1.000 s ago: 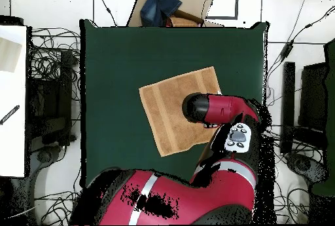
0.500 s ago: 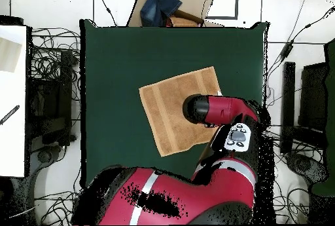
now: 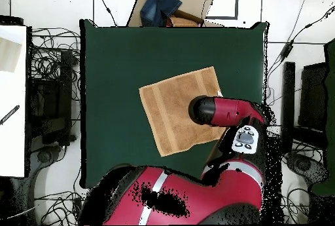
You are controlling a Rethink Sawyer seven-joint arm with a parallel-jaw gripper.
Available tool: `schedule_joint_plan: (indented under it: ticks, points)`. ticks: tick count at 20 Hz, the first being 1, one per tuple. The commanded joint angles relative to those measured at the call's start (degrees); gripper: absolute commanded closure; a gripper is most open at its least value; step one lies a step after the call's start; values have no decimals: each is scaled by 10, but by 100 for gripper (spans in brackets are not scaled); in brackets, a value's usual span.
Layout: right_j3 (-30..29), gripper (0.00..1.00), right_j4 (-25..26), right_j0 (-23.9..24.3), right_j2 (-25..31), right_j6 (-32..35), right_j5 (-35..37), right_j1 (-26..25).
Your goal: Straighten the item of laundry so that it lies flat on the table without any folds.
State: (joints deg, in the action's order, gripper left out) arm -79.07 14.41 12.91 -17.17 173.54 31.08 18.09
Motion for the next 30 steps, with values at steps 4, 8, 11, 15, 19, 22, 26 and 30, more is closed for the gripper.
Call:
schedule_joint_plan:
  ticks: [4,8,11,15,19,22,26,30]
  points:
    - [-61,0,-12,-9,30,-25,60,56]
    - [-81,0,-9,-4,30,-46,87,86]
    - [-90,0,-3,-2,29,-54,101,103]
    - [-92,0,5,6,33,-63,109,111]
    - [-82,0,13,18,44,-51,68,79]
    - [-79,0,14,17,44,-19,23,52]
    - [-82,0,12,16,42,-15,27,51]
    - [-81,0,10,22,46,-44,61,78]
